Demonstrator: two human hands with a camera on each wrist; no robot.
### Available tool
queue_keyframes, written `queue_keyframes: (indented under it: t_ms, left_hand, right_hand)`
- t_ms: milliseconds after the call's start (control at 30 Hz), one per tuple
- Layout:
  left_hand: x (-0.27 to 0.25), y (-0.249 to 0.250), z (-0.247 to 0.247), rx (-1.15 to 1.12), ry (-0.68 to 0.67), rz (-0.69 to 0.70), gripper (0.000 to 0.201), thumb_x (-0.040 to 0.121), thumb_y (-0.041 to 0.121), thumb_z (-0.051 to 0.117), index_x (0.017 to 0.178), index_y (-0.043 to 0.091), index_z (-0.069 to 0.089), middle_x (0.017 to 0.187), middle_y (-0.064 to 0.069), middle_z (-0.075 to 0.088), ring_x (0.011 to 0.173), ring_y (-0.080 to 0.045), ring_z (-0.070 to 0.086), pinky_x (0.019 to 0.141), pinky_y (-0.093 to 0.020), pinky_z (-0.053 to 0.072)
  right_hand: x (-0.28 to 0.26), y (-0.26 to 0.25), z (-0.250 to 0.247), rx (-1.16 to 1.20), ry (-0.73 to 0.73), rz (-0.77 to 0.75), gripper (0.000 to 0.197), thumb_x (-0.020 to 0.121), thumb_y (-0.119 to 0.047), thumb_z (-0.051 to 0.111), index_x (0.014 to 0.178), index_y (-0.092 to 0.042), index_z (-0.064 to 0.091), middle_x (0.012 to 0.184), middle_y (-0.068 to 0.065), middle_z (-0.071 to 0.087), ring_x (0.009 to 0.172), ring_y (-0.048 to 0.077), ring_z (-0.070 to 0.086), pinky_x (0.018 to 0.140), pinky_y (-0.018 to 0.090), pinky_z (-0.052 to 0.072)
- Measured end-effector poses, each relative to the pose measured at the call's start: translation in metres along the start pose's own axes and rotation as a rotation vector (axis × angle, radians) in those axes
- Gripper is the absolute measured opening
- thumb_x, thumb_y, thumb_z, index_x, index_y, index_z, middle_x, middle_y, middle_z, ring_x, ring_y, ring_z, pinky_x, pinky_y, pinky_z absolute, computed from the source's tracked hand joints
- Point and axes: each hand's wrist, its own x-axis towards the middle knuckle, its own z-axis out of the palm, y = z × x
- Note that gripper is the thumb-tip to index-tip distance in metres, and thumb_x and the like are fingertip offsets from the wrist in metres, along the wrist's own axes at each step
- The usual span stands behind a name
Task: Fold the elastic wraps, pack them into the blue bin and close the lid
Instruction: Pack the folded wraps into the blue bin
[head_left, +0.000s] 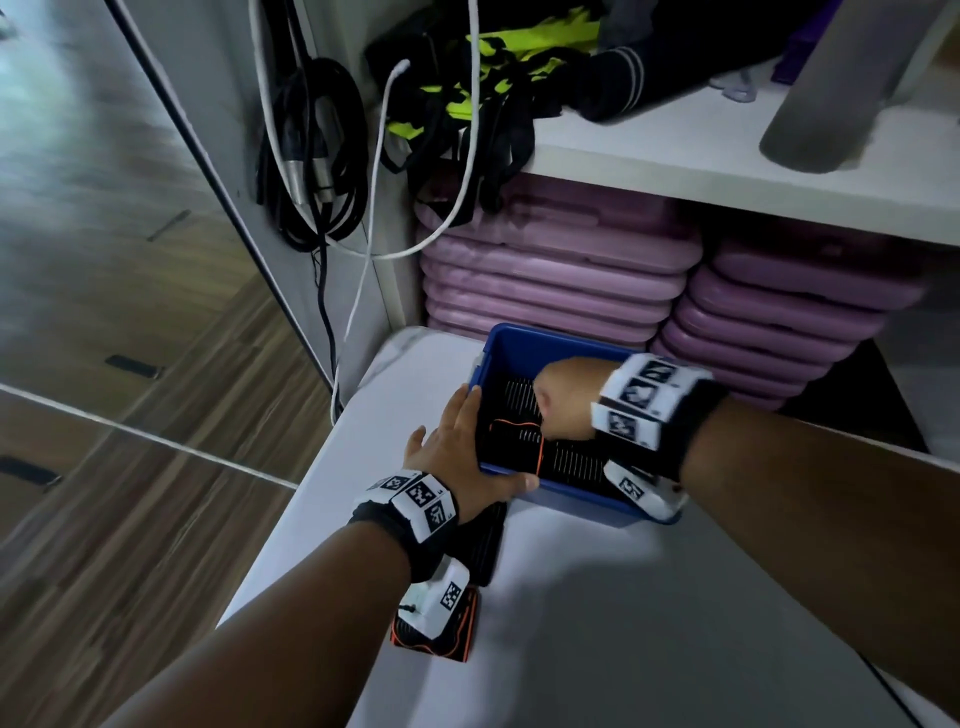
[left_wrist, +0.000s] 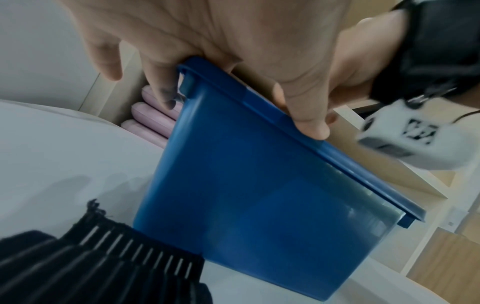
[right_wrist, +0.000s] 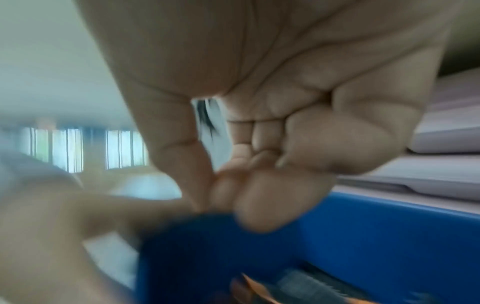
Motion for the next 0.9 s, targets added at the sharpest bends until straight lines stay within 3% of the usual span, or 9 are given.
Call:
queue_keyframes:
  t_ms: [100, 167, 233, 333, 433, 567, 700, 833, 900]
  left_hand:
    - [0.001, -0.001, 0.001, 0.026, -0.004, -0.002, 0.127, 0.056, 0.083, 0.059, 0.152, 0.032, -0.006, 0.160, 0.018, -0.005, 0.147, -0.008, 0.015, 0.120, -0.048, 0.012]
    - [0.001, -0.001, 0.001, 0.029, 0.002, -0.002, 0.127, 0.056, 0.083, 0.059, 0.152, 0.033, -0.006, 0.160, 0.017, -0.003, 0.147, -0.009, 0.015, 0.120, -0.049, 0.012]
    - [0.001, -0.001, 0.000, 0.023, -0.001, -0.003, 0.126, 0.057, 0.082, 0.061, 0.152, 0.033, -0.007, 0.161, 0.017, -0.003, 0.147, -0.009, 0.015, 0.120, -0.049, 0.011]
    - [0.000, 0.000, -0.002, 0.026, -0.003, -0.005, 0.126, 0.059, 0.081, 0.062, 0.153, 0.032, -0.006, 0.161, 0.017, -0.004, 0.147, -0.009, 0.016, 0.120, -0.049, 0.011]
    - [0.000, 0.002, -0.002, 0.039, -0.003, -0.004, 0.126, 0.059, 0.082, 0.061, 0.153, 0.032, -0.006, 0.161, 0.016, -0.004, 0.146, -0.010, 0.018, 0.119, -0.049, 0.014]
    - [0.001, 0.001, -0.002, 0.055, -0.004, -0.006, 0.126, 0.059, 0.081, 0.062, 0.153, 0.032, -0.007, 0.161, 0.015, -0.003, 0.147, -0.012, 0.017, 0.119, -0.050, 0.016]
    - [0.002, 0.000, -0.001, 0.055, -0.006, -0.003, 0.127, 0.058, 0.081, 0.063, 0.153, 0.031, -0.007, 0.161, 0.014, -0.003, 0.147, -0.012, 0.017, 0.119, -0.050, 0.016]
    - [0.002, 0.000, -0.001, 0.061, -0.007, -0.001, 0.126, 0.060, 0.080, 0.063, 0.153, 0.032, -0.007, 0.162, 0.014, -0.004, 0.147, -0.012, 0.016, 0.118, -0.051, 0.017]
    - [0.003, -0.001, 0.000, 0.057, -0.009, -0.002, 0.127, 0.058, 0.081, 0.062, 0.153, 0.032, -0.007, 0.161, 0.015, -0.004, 0.147, -0.012, 0.017, 0.118, -0.051, 0.016]
  right_hand:
    - [-0.036, 0.004, 0.015, 0.325, -0.168, -0.067, 0.017, 0.083, -0.021, 0.061, 0.084, -0.008, 0.072, 0.070, 0.002, 0.072, 0.058, 0.013, 0.063, 0.053, 0.020, 0.048]
    - [-0.051, 0.000, 0.042, 0.371, -0.338, -0.060, 0.023, 0.087, -0.024, 0.057, 0.087, -0.007, 0.072, 0.076, 0.001, 0.074, 0.061, 0.013, 0.064, 0.056, 0.021, 0.049]
    - [-0.047, -0.008, 0.084, 0.252, -0.375, -0.038, 0.033, 0.090, -0.036, 0.056, 0.102, -0.009, 0.070, 0.094, 0.001, 0.071, 0.081, 0.015, 0.064, 0.071, 0.025, 0.051]
    - [-0.024, -0.025, 0.142, 0.274, -0.227, 0.077, 0.056, 0.093, -0.050, 0.051, 0.131, -0.010, 0.053, 0.131, 0.008, 0.058, 0.116, 0.024, 0.057, 0.097, 0.037, 0.047]
    - [0.009, -0.039, 0.179, 0.494, -0.065, 0.205, 0.073, 0.086, -0.063, 0.051, 0.138, -0.012, 0.043, 0.140, 0.010, 0.048, 0.123, 0.028, 0.052, 0.099, 0.039, 0.045]
    - [0.045, -0.053, 0.206, 0.682, 0.086, 0.262, 0.101, 0.057, -0.077, 0.057, 0.144, -0.029, 0.036, 0.147, 0.002, 0.044, 0.131, 0.028, 0.046, 0.106, 0.044, 0.042]
    - [0.046, -0.056, 0.196, 0.745, 0.070, 0.270, 0.090, 0.066, -0.061, 0.071, 0.141, -0.023, 0.040, 0.139, 0.004, 0.050, 0.128, 0.027, 0.049, 0.104, 0.039, 0.044]
    - [0.034, -0.056, 0.188, 0.771, 0.069, 0.182, 0.054, 0.074, -0.047, 0.075, 0.115, -0.022, 0.049, 0.112, 0.000, 0.057, 0.103, 0.019, 0.058, 0.091, 0.034, 0.050]
    - [0.032, -0.055, 0.189, 0.770, 0.055, 0.150, 0.052, 0.076, -0.043, 0.074, 0.114, -0.021, 0.047, 0.110, -0.001, 0.058, 0.095, 0.017, 0.057, 0.088, 0.034, 0.050]
